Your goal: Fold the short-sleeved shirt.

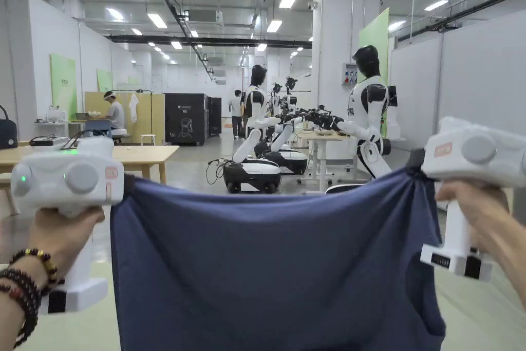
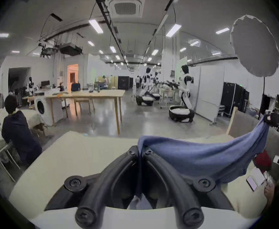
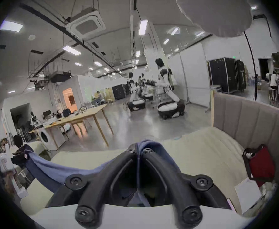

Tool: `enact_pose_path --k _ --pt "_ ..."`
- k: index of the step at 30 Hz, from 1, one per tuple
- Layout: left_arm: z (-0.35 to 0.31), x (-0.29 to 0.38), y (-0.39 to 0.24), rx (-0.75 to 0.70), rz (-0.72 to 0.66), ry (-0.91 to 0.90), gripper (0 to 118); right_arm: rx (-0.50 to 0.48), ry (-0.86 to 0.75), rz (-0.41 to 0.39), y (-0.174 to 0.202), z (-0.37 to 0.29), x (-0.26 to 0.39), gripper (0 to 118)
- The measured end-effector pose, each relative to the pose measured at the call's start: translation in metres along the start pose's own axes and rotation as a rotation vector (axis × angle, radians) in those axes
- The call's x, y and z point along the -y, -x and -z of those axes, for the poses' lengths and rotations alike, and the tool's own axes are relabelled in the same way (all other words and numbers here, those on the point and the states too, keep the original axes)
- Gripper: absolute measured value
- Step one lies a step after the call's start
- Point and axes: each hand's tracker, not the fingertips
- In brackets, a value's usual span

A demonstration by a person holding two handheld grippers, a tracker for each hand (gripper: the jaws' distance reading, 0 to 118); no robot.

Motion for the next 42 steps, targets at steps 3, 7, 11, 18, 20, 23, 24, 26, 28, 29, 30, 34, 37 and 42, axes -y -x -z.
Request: enact_pose_path --k 3,7,11,18,20,23,24,26,28,29,30,34,37,42 --pt "0.001 0.033 -0.001 0.014 0.030 0.044 1 0.021 0.008 -0.026 -0.005 -0.004 0.027 2" --pt "-0.029 0.062 0.002 0.061 0.069 0.033 1 -0.039 0.005 -0.035 -0.016 -0.041 0.045 2" --pt "-0.072 0.099 0.007 0.119 0.094 0.038 1 -0.046 0.000 -0.106 -0.026 -0.094 0.075 2" --pt "-0.166 0.193 0.024 0.217 0.049 0.060 1 -0.127 0.067 -0.129 -0.055 -0.198 0.158 2" --pt "-0.190 0.223 0.030 0.229 0.006 0.071 1 -0.152 0.098 -0.140 -0.062 -0.225 0.186 2" --pt "-0.223 0.265 0.040 0.239 -0.009 0.110 1 -0.182 0.166 -0.139 -0.072 -0.261 0.225 2" --pt "-0.232 0.278 0.045 0.250 -0.010 0.132 1 -0.200 0.196 -0.134 -0.075 -0.271 0.236 2" --pt "-0.247 0.297 0.052 0.264 0.003 0.177 1 -0.197 0.233 -0.160 -0.079 -0.290 0.254 2" --pt "-0.259 0.314 0.060 0.259 -0.003 0.203 1 -0.202 0.258 -0.194 -0.082 -0.305 0.270 2" --pt "-0.264 0.322 0.064 0.264 -0.017 0.219 1 -0.206 0.274 -0.208 -0.083 -0.312 0.278 2" --pt "-0.269 0.330 0.068 0.269 -0.039 0.231 1 -0.216 0.296 -0.214 -0.085 -0.316 0.285 2" --pt "-0.285 0.358 0.072 0.291 -0.061 0.264 1 -0.233 0.360 -0.180 -0.094 -0.332 0.310 2" --pt "-0.296 0.374 0.075 0.321 -0.051 0.290 1 -0.227 0.429 -0.179 -0.101 -0.342 0.325 2" --pt "-0.309 0.397 0.083 0.357 -0.027 0.361 1 -0.226 0.578 -0.219 -0.113 -0.351 0.353 2"
